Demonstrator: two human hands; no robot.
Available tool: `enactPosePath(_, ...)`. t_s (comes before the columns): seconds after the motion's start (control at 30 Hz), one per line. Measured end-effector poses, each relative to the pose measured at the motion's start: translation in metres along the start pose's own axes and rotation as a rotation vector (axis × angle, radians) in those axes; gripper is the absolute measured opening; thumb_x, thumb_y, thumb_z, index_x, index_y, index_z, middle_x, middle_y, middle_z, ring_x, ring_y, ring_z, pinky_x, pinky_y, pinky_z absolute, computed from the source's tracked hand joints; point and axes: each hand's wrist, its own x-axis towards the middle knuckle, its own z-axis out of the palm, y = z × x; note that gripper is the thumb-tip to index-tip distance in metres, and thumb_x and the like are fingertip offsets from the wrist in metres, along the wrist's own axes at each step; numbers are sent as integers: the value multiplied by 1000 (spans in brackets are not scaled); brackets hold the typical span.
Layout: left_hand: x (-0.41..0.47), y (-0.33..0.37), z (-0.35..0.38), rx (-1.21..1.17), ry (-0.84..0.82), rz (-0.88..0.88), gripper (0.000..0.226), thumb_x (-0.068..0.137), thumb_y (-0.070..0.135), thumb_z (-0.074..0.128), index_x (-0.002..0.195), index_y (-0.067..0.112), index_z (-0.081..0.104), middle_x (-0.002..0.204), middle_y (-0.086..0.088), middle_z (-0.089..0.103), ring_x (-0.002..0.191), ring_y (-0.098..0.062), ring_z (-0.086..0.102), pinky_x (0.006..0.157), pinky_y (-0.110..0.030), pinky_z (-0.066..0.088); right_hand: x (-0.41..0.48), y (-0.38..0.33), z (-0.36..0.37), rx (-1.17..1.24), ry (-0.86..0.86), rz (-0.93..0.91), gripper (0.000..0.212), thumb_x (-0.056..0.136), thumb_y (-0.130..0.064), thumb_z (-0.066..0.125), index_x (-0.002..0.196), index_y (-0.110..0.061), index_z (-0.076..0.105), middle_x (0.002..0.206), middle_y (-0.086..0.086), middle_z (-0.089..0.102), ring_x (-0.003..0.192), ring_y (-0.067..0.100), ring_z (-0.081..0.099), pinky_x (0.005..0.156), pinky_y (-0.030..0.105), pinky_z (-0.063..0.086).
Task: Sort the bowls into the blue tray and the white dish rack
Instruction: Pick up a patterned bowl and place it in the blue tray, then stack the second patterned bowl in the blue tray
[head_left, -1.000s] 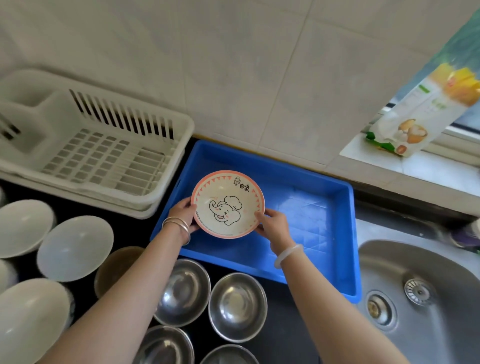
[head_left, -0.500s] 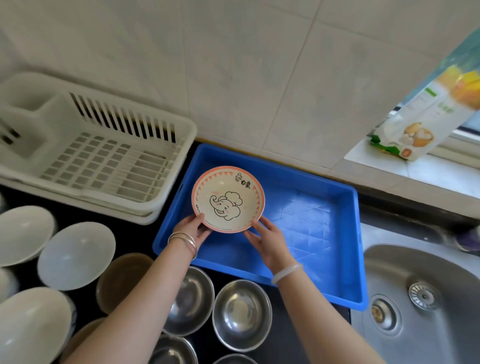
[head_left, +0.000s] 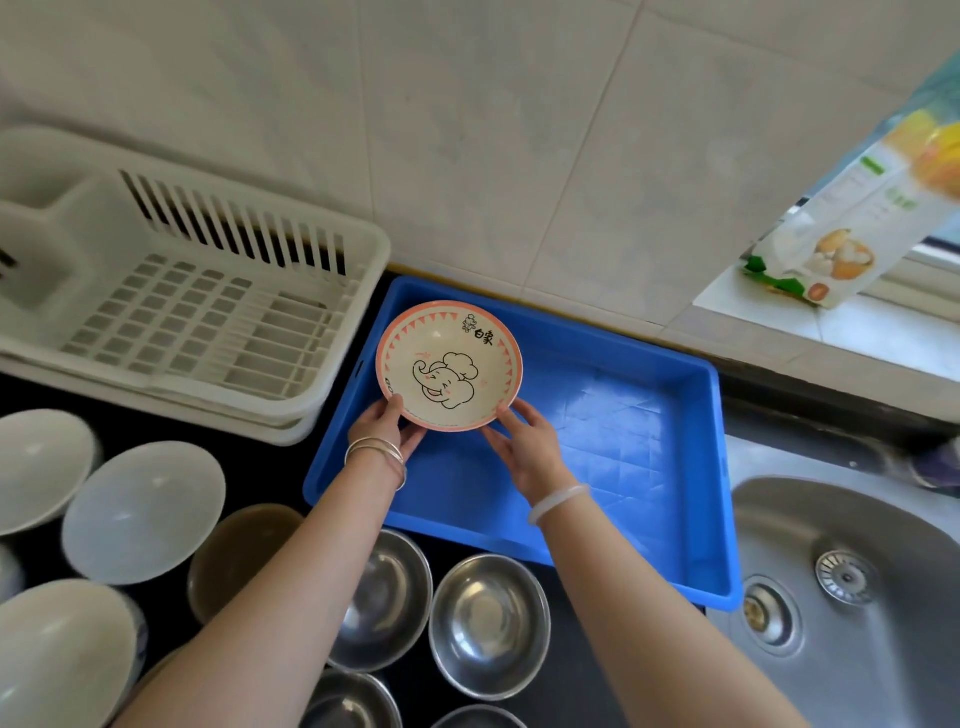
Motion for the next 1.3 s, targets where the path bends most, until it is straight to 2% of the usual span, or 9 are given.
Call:
enactPosePath(0.13, -3, -1, 1, 3, 1, 23, 32, 93, 12, 51, 124, 6, 54, 111, -12, 58, 100, -27, 56, 86, -36, 50, -3, -2, 1, -85, 15, 22, 33, 94, -14, 56, 126, -11, 50, 112, 15, 66, 80, 21, 70, 67, 21, 59)
enactPosePath(0.3, -20, -10, 3, 64, 2, 99, 31, 90, 1, 50, 120, 2, 57, 107, -11, 59, 103, -22, 56, 92, -30, 49, -11, -7, 1, -251, 19, -9, 35, 94, -21, 56, 128, -13, 49, 119, 17, 65, 99, 29, 68, 76, 26, 55)
enactPosePath(0.5, -61, -30, 6, 157, -34, 131, 26, 91, 5, 50, 116, 12, 50, 68, 0, 53, 76, -17, 47, 73, -16, 45, -47, -21, -26, -367, 5, -95, 33, 96, -19, 51, 128, -10, 51, 110, 7, 61, 90, 25, 64, 75, 27, 53)
enactPosePath(0.6, -92, -50, 13, 249, -50, 136, 47, 91, 4, 49, 136, 3, 37, 84, -10, 51, 78, -21, 47, 68, -21, 44, -81, -29, -58, -412, 8, -159, 25, 97, -21, 49, 119, -12, 57, 107, 6, 63, 87, 22, 64, 73, 26, 52)
enactPosePath(0.8, -171, -127, 40, 523, -233, 93, 31, 91, 4, 48, 121, -2, 52, 82, -4, 54, 66, -10, 51, 48, -7, 44, -157, -34, -164, -635, 148, -260, 17, 95, -24, 51, 107, -20, 63, 103, 5, 69, 82, 13, 65, 67, 18, 49)
enactPosePath(0.93, -216, -196, 45, 836, -451, 75, 29, 90, 7, 53, 118, 1, 57, 96, -11, 63, 77, -16, 58, 72, -25, 50, -212, -27, -250, -872, 389, -362, 20, 91, -19, 59, 110, -17, 67, 98, 0, 70, 86, 10, 65, 65, 3, 40)
enactPosePath(1.03, -240, -240, 44, 1146, -628, 175, 33, 87, 15, 59, 120, 11, 58, 120, -9, 63, 105, -19, 60, 95, -31, 48, -248, -15, -306, -979, 559, -350, 29, 90, -17, 61, 119, -16, 63, 114, 0, 68, 110, 18, 61, 87, 20, 40)
enactPosePath(1.13, -252, -275, 43, 1296, -720, 180, 45, 86, 22, 62, 129, 17, 51, 130, -1, 57, 117, -15, 53, 98, -26, 42, -273, -2, -346, -1053, 680, -296, 38, 90, -16, 60, 128, -17, 57, 128, 3, 62, 120, 23, 55, 95, 27, 39)
enactPosePath(1.3, -255, -309, 41, 1325, -702, 4, 47, 86, 14, 60, 131, 21, 49, 124, -4, 58, 112, -25, 56, 95, -43, 50, -291, 21, -378, -959, 783, -246, 41, 90, -6, 58, 129, -15, 55, 125, 5, 63, 116, 24, 56, 91, 27, 41)
